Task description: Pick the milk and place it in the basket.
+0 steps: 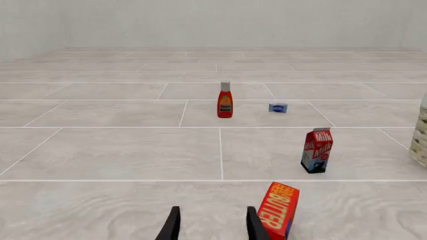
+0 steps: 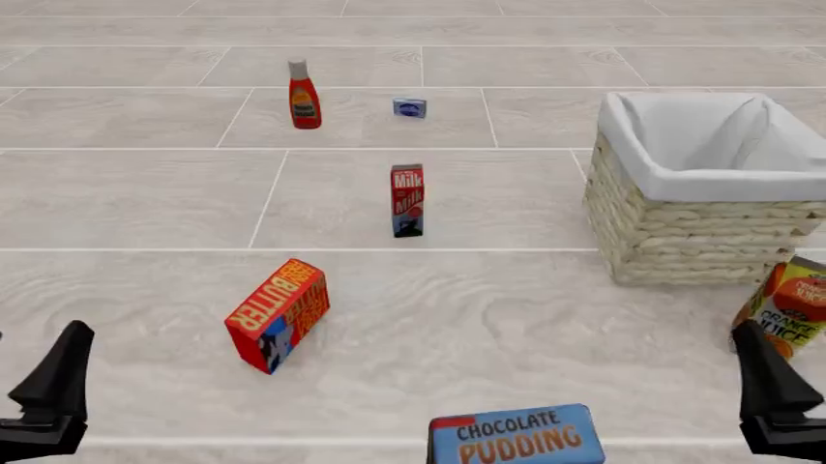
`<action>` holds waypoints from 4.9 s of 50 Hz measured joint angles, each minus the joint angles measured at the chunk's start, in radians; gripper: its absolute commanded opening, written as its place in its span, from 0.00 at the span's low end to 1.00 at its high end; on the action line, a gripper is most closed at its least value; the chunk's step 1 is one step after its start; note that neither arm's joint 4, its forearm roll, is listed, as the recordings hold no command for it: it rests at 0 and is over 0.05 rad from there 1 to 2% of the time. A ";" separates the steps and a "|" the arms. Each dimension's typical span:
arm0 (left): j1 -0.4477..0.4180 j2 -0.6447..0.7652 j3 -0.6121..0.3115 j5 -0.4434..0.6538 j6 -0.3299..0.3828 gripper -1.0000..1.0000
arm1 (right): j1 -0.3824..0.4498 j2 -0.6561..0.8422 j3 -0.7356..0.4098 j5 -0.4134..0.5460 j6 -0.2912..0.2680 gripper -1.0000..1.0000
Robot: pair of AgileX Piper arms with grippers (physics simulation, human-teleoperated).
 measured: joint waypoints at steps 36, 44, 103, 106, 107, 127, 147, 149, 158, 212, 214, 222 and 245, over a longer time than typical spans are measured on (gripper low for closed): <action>0.000 0.004 -0.003 -0.001 0.000 1.00 | 0.239 0.461 -0.203 -0.174 -0.089 1.00; 0.000 0.004 -0.003 -0.001 0.000 1.00 | 0.322 0.625 -0.326 -0.190 -0.111 1.00; 0.000 0.004 -0.003 -0.001 0.000 1.00 | 0.532 1.778 -1.490 0.177 -0.079 1.00; 0.000 0.004 -0.003 -0.001 0.000 1.00 | 0.529 1.815 -1.521 0.185 -0.078 1.00; 0.000 0.004 -0.003 -0.001 0.000 1.00 | 0.529 1.826 -1.530 0.188 -0.077 1.00; 0.000 0.004 -0.003 -0.001 0.000 1.00 | 0.521 2.017 -1.691 0.223 -0.054 1.00; 0.000 0.004 -0.003 -0.001 0.000 1.00 | 0.513 2.199 -1.806 0.217 -0.023 1.00; 0.000 0.004 -0.003 -0.001 0.000 1.00 | 0.511 2.212 -1.813 0.216 -0.021 1.00; 0.000 0.004 -0.003 -0.001 0.000 1.00 | 0.502 2.258 -1.838 0.214 -0.012 1.00; 0.000 0.004 -0.003 -0.001 0.000 1.00 | 0.493 2.345 -1.856 0.215 -0.011 0.00; 0.000 0.004 -0.003 -0.001 0.000 1.00 | 0.492 2.338 -1.850 0.214 -0.014 0.00; 0.000 0.004 -0.003 -0.001 0.000 1.00 | 0.493 2.301 -1.821 0.208 -0.025 0.00; 0.000 0.004 -0.003 -0.001 0.000 1.00 | 0.503 2.111 -1.694 0.172 -0.062 0.00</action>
